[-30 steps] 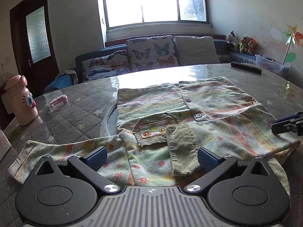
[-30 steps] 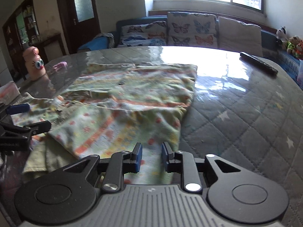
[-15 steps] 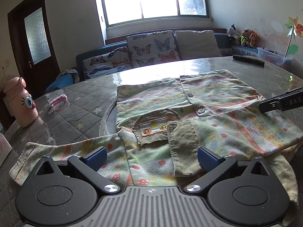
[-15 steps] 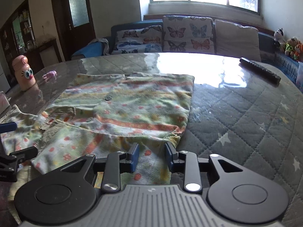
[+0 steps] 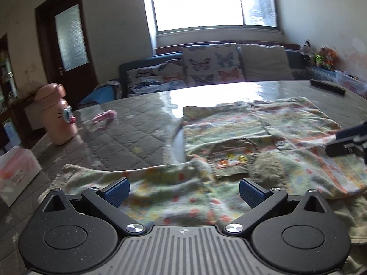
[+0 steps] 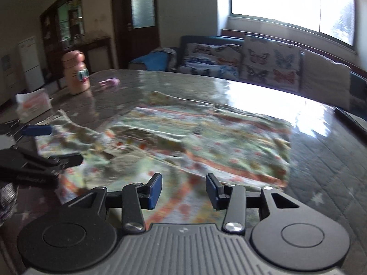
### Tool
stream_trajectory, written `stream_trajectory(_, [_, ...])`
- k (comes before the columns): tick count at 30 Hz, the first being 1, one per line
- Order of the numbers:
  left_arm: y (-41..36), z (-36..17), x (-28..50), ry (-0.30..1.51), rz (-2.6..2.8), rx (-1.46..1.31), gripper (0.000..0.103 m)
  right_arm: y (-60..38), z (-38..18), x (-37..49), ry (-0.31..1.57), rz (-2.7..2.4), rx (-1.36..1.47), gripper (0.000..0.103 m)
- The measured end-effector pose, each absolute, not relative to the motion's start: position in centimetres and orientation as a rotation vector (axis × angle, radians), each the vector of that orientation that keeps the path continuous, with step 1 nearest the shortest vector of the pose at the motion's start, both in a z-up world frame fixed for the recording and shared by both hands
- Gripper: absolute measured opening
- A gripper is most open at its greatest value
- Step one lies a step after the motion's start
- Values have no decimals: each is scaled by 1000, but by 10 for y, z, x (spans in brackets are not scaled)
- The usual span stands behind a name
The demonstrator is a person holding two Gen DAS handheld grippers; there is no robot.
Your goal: Fold clothes
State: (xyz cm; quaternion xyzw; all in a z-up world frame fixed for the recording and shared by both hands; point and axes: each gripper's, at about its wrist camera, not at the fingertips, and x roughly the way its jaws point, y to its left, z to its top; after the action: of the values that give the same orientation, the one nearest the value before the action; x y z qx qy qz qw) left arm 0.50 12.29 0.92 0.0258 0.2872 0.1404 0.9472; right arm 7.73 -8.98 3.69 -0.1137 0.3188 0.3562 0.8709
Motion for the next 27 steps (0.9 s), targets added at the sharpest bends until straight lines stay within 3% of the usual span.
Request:
stream_trajectory(10, [196, 11, -2, 597, 528, -54, 103, -56, 14, 58, 695, 800, -354, 45])
stream_trajectory(18, [239, 4, -21, 585, 693, -126, 103, -67, 23, 55, 673, 780, -347, 53])
stream_trajectory(27, [269, 5, -39, 535, 750, -196, 101, -81, 34, 52, 649, 759, -336, 53])
